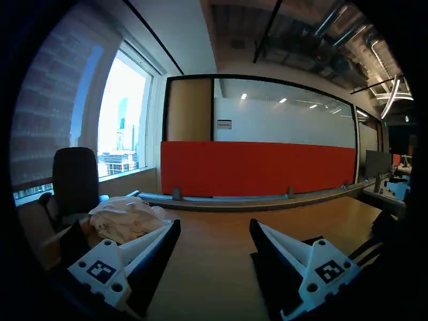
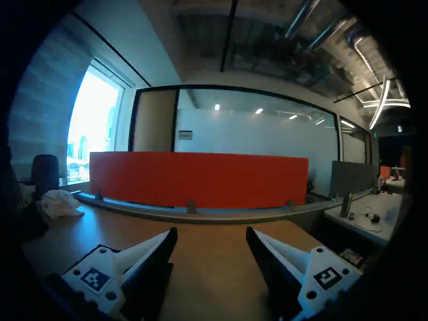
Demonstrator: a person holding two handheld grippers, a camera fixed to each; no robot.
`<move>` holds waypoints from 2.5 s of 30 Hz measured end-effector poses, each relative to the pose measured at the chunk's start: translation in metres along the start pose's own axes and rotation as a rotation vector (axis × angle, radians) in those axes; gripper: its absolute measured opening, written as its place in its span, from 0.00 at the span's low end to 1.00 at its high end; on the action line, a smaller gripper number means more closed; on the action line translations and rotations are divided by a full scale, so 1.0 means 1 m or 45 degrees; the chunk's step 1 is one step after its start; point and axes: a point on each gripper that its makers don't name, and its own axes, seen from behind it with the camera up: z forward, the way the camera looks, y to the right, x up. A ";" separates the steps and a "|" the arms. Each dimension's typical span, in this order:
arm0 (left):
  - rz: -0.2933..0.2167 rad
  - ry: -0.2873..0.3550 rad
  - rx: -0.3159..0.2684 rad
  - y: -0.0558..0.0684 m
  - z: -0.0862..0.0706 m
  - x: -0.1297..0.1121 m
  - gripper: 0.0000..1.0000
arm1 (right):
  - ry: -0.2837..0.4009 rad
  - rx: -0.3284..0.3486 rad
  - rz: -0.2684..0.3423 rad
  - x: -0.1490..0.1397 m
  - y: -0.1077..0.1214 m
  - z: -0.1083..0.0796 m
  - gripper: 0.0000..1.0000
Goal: Fold towel
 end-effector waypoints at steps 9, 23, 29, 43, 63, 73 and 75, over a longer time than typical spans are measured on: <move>0.020 -0.039 -0.024 0.006 -0.006 0.038 0.96 | -0.004 -0.016 0.006 0.038 0.001 0.000 0.99; 0.096 -0.187 -0.233 0.038 -0.009 0.040 0.96 | -0.129 0.158 -0.065 0.047 -0.023 -0.004 0.99; 0.132 -0.279 -0.403 0.062 -0.016 0.032 0.96 | -0.253 0.341 -0.122 0.035 -0.052 -0.012 0.99; 0.174 -0.399 -0.578 0.084 -0.020 0.007 0.96 | -0.419 0.581 -0.230 0.009 -0.093 -0.026 0.99; 0.253 -0.539 -0.695 0.099 -0.022 -0.057 0.96 | -0.580 0.732 -0.307 -0.048 -0.106 -0.035 0.99; 0.241 -0.630 -0.726 0.109 -0.025 -0.109 0.96 | -0.656 0.739 -0.297 -0.093 -0.107 -0.040 0.99; 0.244 -0.647 -0.733 0.110 -0.026 -0.118 0.96 | -0.672 0.745 -0.299 -0.102 -0.108 -0.042 0.99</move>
